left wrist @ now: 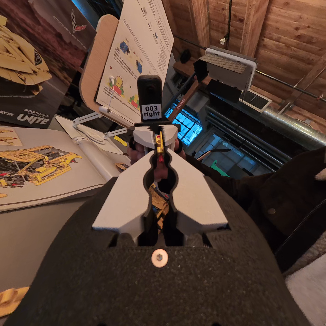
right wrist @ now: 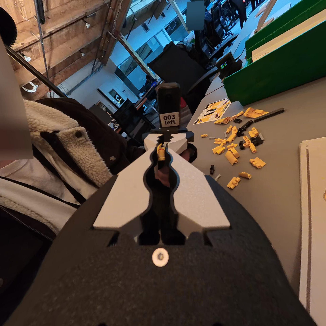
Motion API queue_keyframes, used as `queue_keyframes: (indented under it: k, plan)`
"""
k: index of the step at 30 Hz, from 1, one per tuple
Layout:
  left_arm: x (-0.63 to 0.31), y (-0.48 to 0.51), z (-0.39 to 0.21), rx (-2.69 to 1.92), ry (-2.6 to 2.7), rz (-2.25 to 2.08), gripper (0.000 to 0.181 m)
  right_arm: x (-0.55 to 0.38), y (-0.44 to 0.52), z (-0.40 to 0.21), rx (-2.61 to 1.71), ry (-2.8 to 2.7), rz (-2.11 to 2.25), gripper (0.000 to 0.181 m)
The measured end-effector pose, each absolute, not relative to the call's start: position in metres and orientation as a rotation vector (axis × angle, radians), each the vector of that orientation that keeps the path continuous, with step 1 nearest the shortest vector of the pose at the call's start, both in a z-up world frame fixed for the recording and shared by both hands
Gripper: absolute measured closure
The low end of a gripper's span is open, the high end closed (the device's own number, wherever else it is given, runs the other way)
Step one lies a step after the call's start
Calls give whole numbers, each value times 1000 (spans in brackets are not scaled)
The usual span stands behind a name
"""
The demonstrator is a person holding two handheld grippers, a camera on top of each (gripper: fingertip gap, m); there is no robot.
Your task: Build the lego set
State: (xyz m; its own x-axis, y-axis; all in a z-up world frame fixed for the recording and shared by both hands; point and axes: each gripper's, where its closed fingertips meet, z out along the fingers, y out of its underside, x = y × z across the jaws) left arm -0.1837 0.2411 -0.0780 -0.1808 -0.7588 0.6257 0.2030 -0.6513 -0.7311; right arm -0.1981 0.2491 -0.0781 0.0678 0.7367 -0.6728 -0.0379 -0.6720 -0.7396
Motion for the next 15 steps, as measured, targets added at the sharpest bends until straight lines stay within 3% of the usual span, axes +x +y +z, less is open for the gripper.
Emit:
queue_keyframes:
  k: [4, 7, 10, 15]
  plan:
    - [-182, 237, -93, -1482, 801, -1808, 174, -195, 249, -88, -1825, -753, 1634, 175]
    - [-190, 239, -133, -1609, 1031, -1553, 149, -172, 259, -108, -1979, -823, 1541, 175]
    - [-195, 233, -187, -1765, 1267, -1257, 137, -149, 267, -152, -2291, -856, 1514, 175]
    - [-186, 231, -220, -1905, 1344, -1089, 136, -159, 272, -200, -2537, -923, 1536, 175]
